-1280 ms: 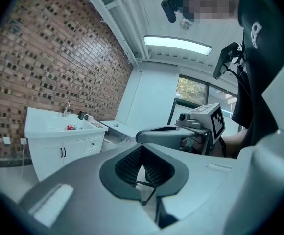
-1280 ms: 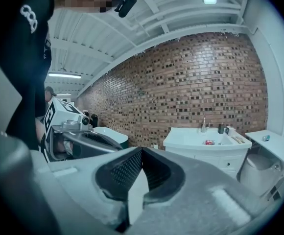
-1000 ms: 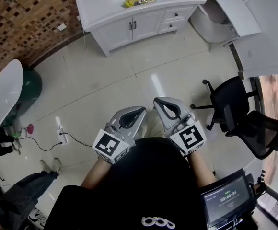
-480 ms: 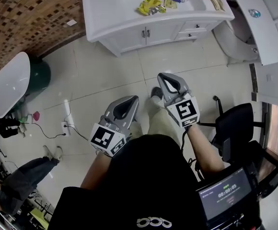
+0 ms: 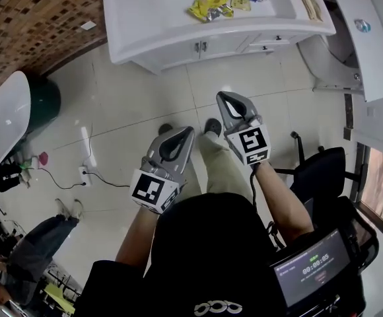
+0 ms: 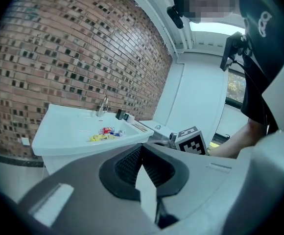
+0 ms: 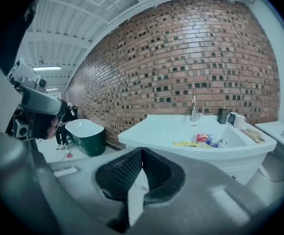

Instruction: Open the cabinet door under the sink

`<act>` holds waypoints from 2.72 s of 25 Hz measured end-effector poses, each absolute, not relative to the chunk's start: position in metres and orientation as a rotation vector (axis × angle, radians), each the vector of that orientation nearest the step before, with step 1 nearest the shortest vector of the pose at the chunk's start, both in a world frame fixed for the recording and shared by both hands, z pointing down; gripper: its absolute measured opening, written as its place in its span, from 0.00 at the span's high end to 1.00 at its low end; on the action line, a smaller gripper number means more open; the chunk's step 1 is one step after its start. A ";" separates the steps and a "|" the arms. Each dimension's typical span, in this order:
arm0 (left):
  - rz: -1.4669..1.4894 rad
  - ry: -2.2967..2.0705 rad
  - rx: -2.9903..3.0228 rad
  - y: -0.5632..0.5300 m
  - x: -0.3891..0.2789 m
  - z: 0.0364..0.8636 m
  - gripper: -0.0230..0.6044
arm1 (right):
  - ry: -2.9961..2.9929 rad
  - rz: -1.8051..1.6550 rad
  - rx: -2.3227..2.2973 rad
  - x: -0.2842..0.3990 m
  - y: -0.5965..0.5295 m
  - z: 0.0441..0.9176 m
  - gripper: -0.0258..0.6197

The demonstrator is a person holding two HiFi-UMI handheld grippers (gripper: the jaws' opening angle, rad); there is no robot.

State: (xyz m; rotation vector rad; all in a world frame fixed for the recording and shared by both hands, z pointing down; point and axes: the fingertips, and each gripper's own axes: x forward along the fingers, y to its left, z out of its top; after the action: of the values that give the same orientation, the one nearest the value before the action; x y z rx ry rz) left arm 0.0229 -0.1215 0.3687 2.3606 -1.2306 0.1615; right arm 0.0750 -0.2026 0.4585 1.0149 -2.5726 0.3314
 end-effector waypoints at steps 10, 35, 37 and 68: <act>0.184 -1.264 2.337 -0.170 -0.045 0.438 0.94 | -2.411 0.427 1.089 0.033 -0.279 0.599 0.97; 0.224 -1.252 2.156 -0.176 -0.061 0.560 0.94 | -2.159 0.493 1.091 0.006 -0.420 0.838 0.86; 0.225 -1.263 2.144 -0.175 -0.063 0.565 0.94 | -2.154 0.497 1.101 0.005 -0.427 0.844 0.86; 0.215 -1.333 2.088 -0.122 -0.048 0.574 0.94 | -2.058 0.609 1.316 0.012 -0.348 0.854 0.91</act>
State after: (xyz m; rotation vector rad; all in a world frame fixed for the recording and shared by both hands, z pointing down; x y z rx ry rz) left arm -0.0485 -0.1220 0.5739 2.0881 -1.3333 0.2148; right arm 0.0119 -0.3485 0.8540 1.3157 -2.0576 0.6088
